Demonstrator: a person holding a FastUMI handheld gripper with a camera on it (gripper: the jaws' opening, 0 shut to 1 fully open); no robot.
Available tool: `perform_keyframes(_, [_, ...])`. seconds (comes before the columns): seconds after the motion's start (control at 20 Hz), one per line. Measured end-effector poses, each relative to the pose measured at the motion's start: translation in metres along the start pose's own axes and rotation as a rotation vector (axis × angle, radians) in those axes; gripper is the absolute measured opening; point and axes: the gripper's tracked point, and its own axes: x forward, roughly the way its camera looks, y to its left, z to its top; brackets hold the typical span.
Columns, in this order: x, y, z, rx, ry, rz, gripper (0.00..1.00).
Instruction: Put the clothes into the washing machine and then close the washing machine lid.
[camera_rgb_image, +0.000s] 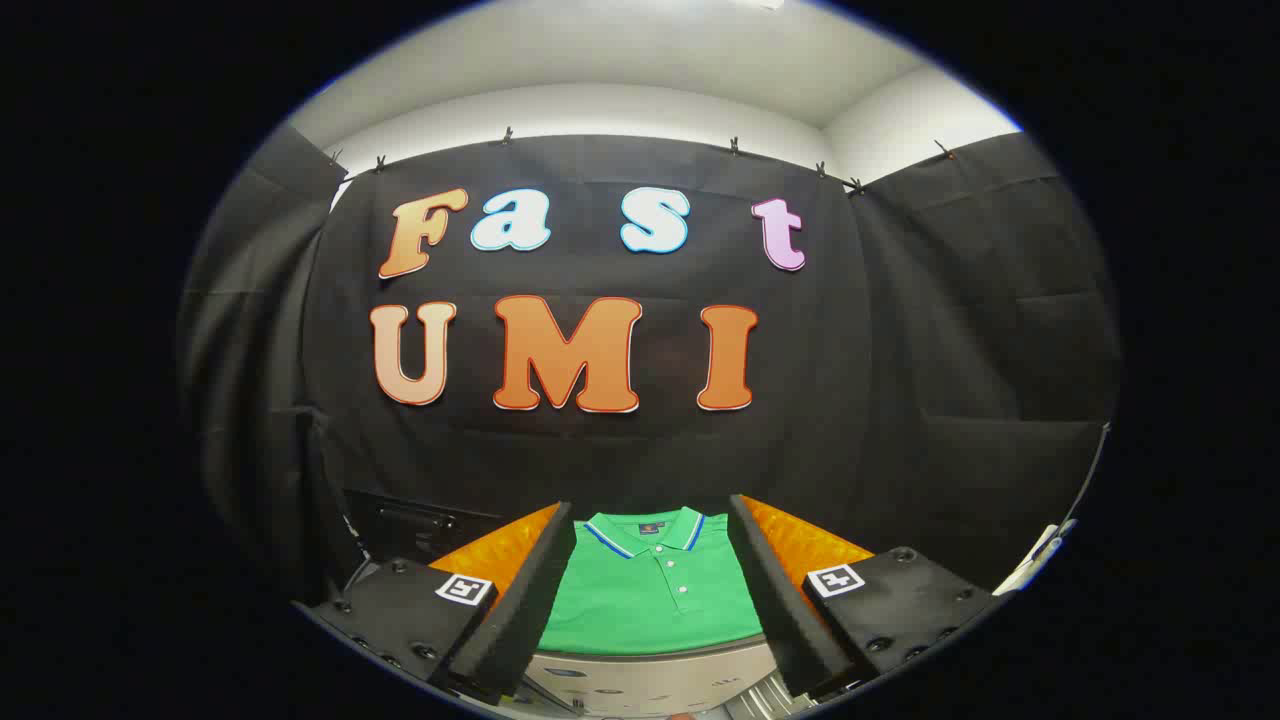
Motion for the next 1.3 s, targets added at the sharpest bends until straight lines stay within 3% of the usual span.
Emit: perform_keyframes(1.3, [0.029, -0.008, -0.007, -0.001, 0.007, 0.013, 0.99])
